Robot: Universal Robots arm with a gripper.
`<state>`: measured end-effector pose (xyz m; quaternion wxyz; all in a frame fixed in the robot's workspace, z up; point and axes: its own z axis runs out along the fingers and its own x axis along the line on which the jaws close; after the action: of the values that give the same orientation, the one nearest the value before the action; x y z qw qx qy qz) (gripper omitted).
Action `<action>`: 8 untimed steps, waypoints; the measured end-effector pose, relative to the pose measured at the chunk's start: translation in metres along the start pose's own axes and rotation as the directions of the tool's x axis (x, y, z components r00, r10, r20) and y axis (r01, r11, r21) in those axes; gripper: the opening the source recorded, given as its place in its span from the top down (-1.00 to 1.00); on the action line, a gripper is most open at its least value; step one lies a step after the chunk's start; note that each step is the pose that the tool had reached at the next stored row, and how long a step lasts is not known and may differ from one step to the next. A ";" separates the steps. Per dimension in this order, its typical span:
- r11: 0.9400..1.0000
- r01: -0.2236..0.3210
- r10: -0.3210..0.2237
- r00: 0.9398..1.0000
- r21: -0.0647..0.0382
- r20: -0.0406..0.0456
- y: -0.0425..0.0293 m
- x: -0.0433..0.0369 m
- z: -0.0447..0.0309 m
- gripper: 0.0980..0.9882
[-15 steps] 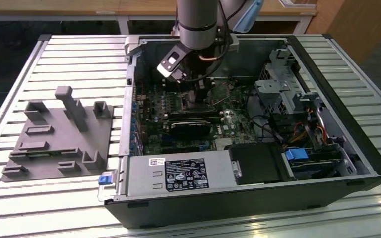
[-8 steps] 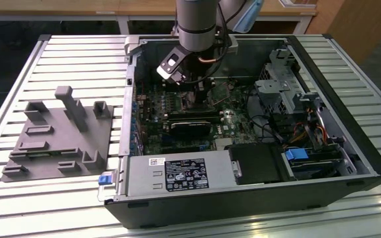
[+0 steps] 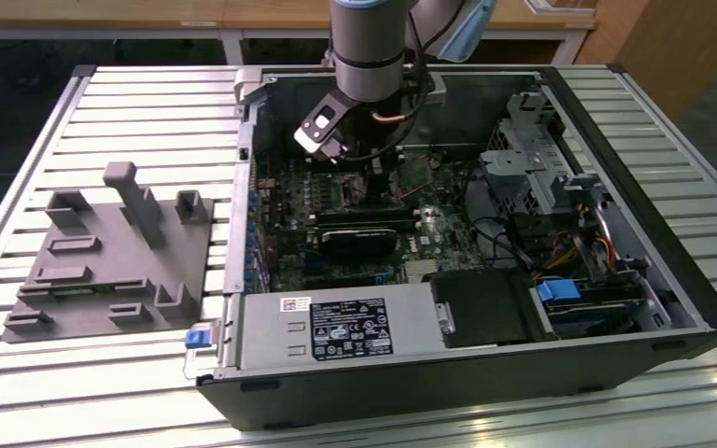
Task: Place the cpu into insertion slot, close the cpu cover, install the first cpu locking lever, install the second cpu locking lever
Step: 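Place the cpu into insertion slot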
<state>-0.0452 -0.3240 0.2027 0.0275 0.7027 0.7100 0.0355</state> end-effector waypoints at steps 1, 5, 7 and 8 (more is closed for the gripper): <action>1.000 0.000 0.000 1.000 0.000 0.000 -0.0001 0.0000 0.0008 0.04; 1.000 -0.002 0.002 1.000 0.000 0.000 -0.0003 0.0000 0.0030 0.04; 1.000 -0.002 0.002 1.000 0.000 0.000 -0.0004 0.0001 0.0040 0.04; 1.000 -0.002 0.002 1.000 0.000 0.000 -0.0004 0.0002 0.0045 0.04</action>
<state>-0.0452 -0.3238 0.1982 0.0275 0.7034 0.7094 0.0355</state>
